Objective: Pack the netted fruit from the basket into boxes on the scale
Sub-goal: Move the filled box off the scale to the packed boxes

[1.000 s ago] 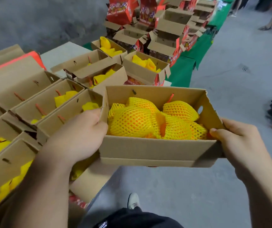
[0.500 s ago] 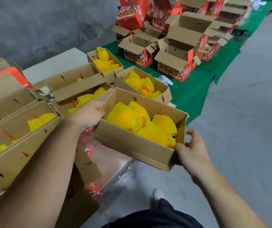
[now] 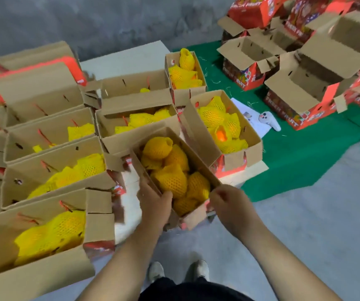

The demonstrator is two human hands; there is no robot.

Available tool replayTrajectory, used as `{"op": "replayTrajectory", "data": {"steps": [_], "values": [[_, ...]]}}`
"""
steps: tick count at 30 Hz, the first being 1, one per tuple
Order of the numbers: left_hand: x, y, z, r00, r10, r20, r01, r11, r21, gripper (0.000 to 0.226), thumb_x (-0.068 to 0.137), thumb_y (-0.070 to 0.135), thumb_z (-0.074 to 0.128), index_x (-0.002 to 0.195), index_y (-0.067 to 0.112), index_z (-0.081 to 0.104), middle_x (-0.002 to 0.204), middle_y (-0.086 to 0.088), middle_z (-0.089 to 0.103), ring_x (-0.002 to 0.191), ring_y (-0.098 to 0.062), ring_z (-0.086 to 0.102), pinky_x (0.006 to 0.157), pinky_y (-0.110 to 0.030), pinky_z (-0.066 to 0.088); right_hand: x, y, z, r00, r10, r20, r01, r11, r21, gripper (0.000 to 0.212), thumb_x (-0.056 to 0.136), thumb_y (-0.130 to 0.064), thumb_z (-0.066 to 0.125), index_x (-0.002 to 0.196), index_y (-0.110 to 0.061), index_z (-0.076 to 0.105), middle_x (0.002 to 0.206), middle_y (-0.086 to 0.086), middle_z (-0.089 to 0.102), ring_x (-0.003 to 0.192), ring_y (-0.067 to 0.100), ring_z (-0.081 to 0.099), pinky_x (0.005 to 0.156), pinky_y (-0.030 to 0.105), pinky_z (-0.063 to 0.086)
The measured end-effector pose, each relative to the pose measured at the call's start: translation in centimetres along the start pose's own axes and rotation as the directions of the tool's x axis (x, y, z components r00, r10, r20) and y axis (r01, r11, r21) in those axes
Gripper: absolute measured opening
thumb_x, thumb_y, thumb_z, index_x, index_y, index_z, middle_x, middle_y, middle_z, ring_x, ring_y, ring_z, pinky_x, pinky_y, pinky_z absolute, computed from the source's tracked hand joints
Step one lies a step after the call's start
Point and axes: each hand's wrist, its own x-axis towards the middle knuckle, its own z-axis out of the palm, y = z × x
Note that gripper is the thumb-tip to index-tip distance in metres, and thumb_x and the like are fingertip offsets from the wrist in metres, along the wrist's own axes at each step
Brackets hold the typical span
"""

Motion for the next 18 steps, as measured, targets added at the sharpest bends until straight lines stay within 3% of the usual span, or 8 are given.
{"op": "replayTrajectory", "data": {"steps": [2,4,7,9,11,12,16,18], "values": [[-1.9,-0.2,0.9,0.997,-0.012,0.070,0.020,0.992,-0.122,0.076,0.100,0.009,0.059,0.164,0.024,0.021,0.155,-0.010,0.050,0.130,-0.024,0.056,0.106,-0.042,0.049,2.7,-0.6,-1.1,0.969,-0.135,-0.207,0.114,0.988,-0.107,0.016,0.093,-0.030,0.062,0.108,-0.027,0.060,0.104,-0.003,0.065,0.095,0.022,0.061,0.083,0.046,0.055],[-2.2,-0.1,1.1,0.992,-0.042,0.116,0.061,0.984,-0.167,0.070,0.102,0.004,0.051,0.163,0.024,0.024,0.151,-0.008,0.055,0.128,-0.023,0.060,0.105,-0.043,0.051,5.3,-1.0,-0.7,0.979,-0.195,-0.054,0.166,0.929,-0.332,0.042,0.097,-0.034,0.059,0.135,-0.022,0.047,0.127,0.007,0.054,0.114,0.033,0.056,0.095,0.050,0.051],[-1.4,0.0,1.7,0.999,-0.040,0.023,0.037,0.994,0.103,0.069,0.106,0.018,0.053,0.166,0.027,0.020,0.164,-0.007,0.041,0.143,-0.030,0.048,0.120,-0.049,0.041,7.3,0.0,0.7,0.985,-0.051,0.163,0.106,0.930,-0.352,0.029,0.107,-0.021,0.044,0.136,-0.021,0.043,0.123,0.009,0.063,0.111,0.034,0.065,0.095,0.047,0.055],[-1.9,-0.1,2.1,0.999,0.040,0.034,-0.046,0.977,0.207,0.071,0.106,0.026,0.053,0.166,0.034,0.015,0.167,-0.001,0.034,0.143,-0.024,0.046,0.119,-0.040,0.043,7.0,1.9,0.9,0.990,-0.080,0.119,0.118,0.926,-0.360,0.035,0.109,-0.016,0.039,0.143,-0.023,0.046,0.118,0.009,0.069,0.100,0.030,0.068,0.083,0.037,0.057],[-1.9,-0.2,2.3,0.987,0.074,0.142,-0.094,0.986,0.139,0.071,0.106,0.025,0.052,0.159,0.050,0.012,0.160,0.008,0.039,0.119,-0.002,0.055,0.101,-0.017,0.049,6.3,3.4,0.9,0.993,-0.081,0.081,0.106,0.916,-0.386,0.039,0.111,-0.018,0.035,0.147,-0.026,0.045,0.122,0.009,0.069,0.102,0.031,0.068,0.084,0.036,0.056],[-1.6,-0.3,2.3,0.979,0.068,0.193,-0.088,0.992,0.095,0.075,0.106,0.025,0.050,0.160,0.054,0.007,0.156,0.014,0.038,0.114,0.005,0.050,0.102,-0.012,0.041,6.2,4.1,0.9,0.996,-0.071,0.056,0.086,0.926,-0.368,0.039,0.110,-0.018,0.035,0.147,-0.027,0.045,0.122,0.011,0.070,0.104,0.035,0.068,0.086,0.040,0.055],[0.7,1.5,2.8,0.937,0.042,0.347,-0.025,0.998,-0.054,0.077,0.108,0.020,0.040,0.161,0.056,-0.003,0.173,0.016,0.012,0.154,-0.019,0.027,0.122,-0.037,0.025,6.5,4.9,0.8,0.999,-0.029,-0.022,0.023,0.968,-0.249,0.039,0.107,-0.017,0.037,0.144,-0.025,0.049,0.109,0.020,0.070,0.099,0.046,0.065,0.084,0.049,0.055],[2.0,2.6,2.9,0.942,0.020,0.334,0.007,0.997,-0.080,0.074,0.110,0.017,0.039,0.164,0.049,0.000,0.174,0.011,0.013,0.158,-0.026,0.023,0.127,-0.047,0.026,7.0,4.0,0.8,0.999,-0.027,-0.044,0.017,0.978,-0.208,0.041,0.107,-0.015,0.038,0.144,-0.025,0.050,0.110,0.021,0.070,0.101,0.047,0.064,0.084,0.048,0.054]]}}
